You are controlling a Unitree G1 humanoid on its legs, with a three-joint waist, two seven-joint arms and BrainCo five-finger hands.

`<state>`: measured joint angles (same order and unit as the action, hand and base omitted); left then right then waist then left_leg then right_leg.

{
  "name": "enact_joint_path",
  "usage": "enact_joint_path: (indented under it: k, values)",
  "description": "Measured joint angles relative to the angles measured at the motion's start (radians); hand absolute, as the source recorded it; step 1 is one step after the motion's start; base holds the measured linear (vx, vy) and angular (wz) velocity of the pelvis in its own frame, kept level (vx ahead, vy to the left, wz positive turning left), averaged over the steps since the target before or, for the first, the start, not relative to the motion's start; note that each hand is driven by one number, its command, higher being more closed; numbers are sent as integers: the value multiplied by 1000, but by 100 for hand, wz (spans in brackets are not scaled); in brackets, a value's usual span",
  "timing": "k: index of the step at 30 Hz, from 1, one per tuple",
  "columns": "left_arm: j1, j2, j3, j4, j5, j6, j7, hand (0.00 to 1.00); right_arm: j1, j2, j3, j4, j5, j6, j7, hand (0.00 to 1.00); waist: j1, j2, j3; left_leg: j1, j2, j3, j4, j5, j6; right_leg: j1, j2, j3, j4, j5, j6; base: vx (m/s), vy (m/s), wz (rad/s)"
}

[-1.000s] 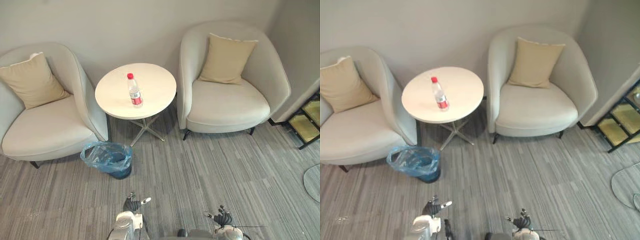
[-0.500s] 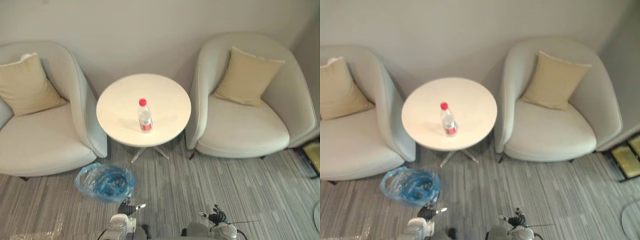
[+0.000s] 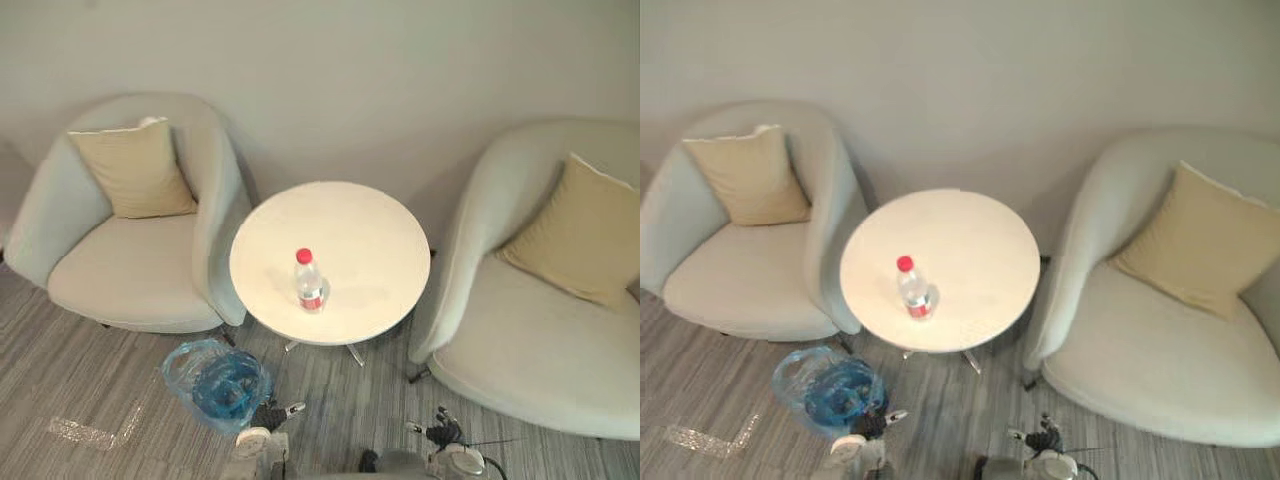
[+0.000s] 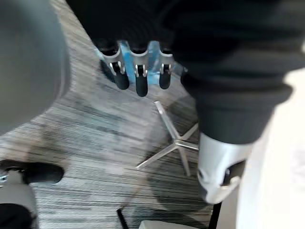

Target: Gather rubbish on tea table into small bin, then transfer packed bag to large trash can.

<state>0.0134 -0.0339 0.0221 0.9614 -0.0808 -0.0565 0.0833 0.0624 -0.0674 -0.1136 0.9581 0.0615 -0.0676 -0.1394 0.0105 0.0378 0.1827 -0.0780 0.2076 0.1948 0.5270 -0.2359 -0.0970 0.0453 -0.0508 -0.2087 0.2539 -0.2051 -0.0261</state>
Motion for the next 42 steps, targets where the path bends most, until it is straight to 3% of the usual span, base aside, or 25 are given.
enact_joint_path:
  k: [2, 3, 7, 10, 14, 17, 21, 29, 31, 35, 42]
  values:
    - [-2, 0, -5, 4, 0, 0, -1, 0, -1, -1, -1, 1, 0, 0, -2, 0, -1, 1, 0, -3, -31, -3, -123, 21, 4, 9, -12, 0, -4, -2, 10, 181, 98, 0]
    - [-2, 4, -18, 12, 0, 1, -3, 0, 1, -11, -1, 6, -1, -1, -2, 0, 2, 22, -9, 3, -63, -30, -279, 153, -9, 12, 2, 11, -3, -8, 33, 237, 128, -6]
    - [-8, 56, -43, 35, 15, -2, -4, 0, -2, 17, 5, 15, -18, 0, -4, 0, 8, -26, -21, 62, -116, -19, -375, 181, 19, 52, -36, 51, -73, 7, 62, 176, 105, 5]
    - [-6, 79, -40, 51, 22, -2, -4, 0, -3, 11, 9, 19, -41, 0, -6, 0, 8, -31, -21, 129, -150, -22, -443, 195, 35, 98, -59, 53, -95, 7, 67, 112, 75, 12]
    - [10, 102, -42, 68, 42, -2, -10, 0, -25, -92, -12, 31, -59, -3, 23, 0, 15, -29, -30, 168, -173, -42, -530, 236, 38, 114, -70, 46, -105, 3, 73, 46, 9, 14]
    - [22, 121, -45, 72, 60, 3, -10, 0, -9, -128, 7, -91, -28, -14, 40, 0, 14, -31, -30, 185, -174, -51, -579, 265, 33, 112, -60, 44, -106, 3, 73, -23, -33, 9]
    - [22, 127, -65, 72, 60, 2, -24, 0, 5, -130, 51, -258, -27, -40, 41, 0, 12, -36, -35, 183, -169, -60, -599, 284, 30, 95, -52, 46, -104, 4, 73, -79, -33, 3]
    - [35, 139, -81, 67, 73, -6, -30, 0, 72, -137, 142, -573, -166, -63, 63, 0, 12, -51, -46, 181, -175, -70, -629, 307, 33, 77, -54, 57, -107, 6, 81, -62, 10, 1]
    - [38, 140, -81, 62, 81, -8, -31, 0, 79, -168, 178, -644, -187, -87, 80, 0, 11, -54, -49, 177, -178, -71, -629, 307, 33, 77, -55, 60, -117, 10, 86, 0, 0, 0]
    - [40, 143, -82, 58, 84, -21, -47, 0, 71, -200, 210, -686, -220, -122, 109, 0, 13, -58, -58, 154, -183, -83, -629, 310, 37, 60, -57, 54, -122, 12, 88, 21, 7, 7]
    - [46, 146, -100, 48, 98, -26, -47, 0, 37, -259, 304, -706, -258, -141, 121, 0, 13, -58, -59, 149, -185, -109, -629, 310, 37, 81, -53, 47, -146, 20, 85, 35, -16, 8]
